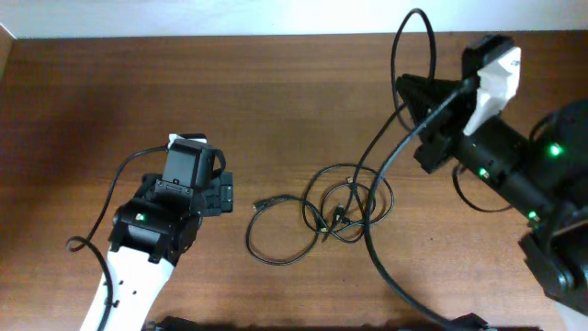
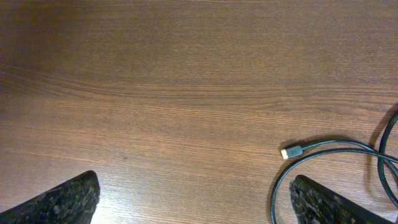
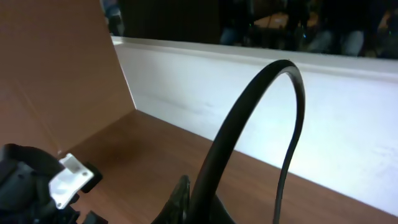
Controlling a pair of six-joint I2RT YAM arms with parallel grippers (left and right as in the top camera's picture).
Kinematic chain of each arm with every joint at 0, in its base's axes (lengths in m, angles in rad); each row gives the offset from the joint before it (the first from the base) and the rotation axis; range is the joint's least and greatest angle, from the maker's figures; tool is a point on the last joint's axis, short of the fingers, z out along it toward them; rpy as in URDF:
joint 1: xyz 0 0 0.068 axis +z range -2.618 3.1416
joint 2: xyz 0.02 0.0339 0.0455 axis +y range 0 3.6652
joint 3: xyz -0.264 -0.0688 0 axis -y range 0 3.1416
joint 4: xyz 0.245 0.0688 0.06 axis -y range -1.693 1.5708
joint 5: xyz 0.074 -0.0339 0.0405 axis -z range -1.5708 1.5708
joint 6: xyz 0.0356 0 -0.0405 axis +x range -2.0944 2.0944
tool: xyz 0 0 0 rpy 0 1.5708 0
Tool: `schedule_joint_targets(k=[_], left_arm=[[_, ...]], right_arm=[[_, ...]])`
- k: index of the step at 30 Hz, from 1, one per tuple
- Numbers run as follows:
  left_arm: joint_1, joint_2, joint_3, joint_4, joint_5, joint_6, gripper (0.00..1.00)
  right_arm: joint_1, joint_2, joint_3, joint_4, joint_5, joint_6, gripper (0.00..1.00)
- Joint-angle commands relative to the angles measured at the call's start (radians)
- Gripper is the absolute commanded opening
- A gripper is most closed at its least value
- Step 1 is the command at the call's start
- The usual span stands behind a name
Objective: Untangle cables
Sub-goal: 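Lift the grasped cable with the right gripper up and rightward off the pile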
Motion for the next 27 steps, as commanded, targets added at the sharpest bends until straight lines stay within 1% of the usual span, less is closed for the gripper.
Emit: schedule_joint_targets(k=[1, 3, 9, 11, 14, 16, 18, 23, 27], left_arm=[[0.008, 0.002, 0.021, 0.002, -0.007, 0.019, 0.99], [0.008, 0.002, 0.021, 0.002, -0.007, 0.019, 0.99], [0.008, 0.002, 0.021, 0.002, -0.007, 0.019, 0.99], [0.008, 0.002, 0.021, 0.002, -0.007, 0.019, 0.99], [0.008, 0.002, 0.021, 0.002, -0.007, 0.019, 0.99], [0.008, 0.002, 0.021, 0.002, -0.007, 0.019, 0.99], [0.008, 0.002, 0.021, 0.002, -0.007, 0.019, 0.99], [0.008, 0.002, 0.021, 0.002, -0.007, 0.019, 0.99], [0.008, 0.002, 0.021, 0.002, -0.007, 0.019, 0.99]], right_arm=[[-0.005, 0.013, 0.011, 0.01, 0.119, 0.013, 0.04], [-0.005, 0.013, 0.011, 0.008, 0.192, 0.012, 0.04], [-0.005, 0.004, 0.011, -0.017, 0.532, 0.012, 0.04], [-0.005, 0.004, 0.011, -0.023, 0.587, 0.012, 0.04], [-0.005, 0.003, 0.011, -0.024, 0.602, 0.021, 0.04], [-0.005, -0.01, 0.011, -0.023, 0.601, 0.066, 0.04], [-0.005, -0.032, 0.011, -0.019, 0.597, 0.079, 0.04], [-0.005, -0.092, 0.011, 0.001, 0.609, 0.079, 0.04], [-0.005, -0.107, 0.011, -0.033, 0.646, 0.068, 0.04]])
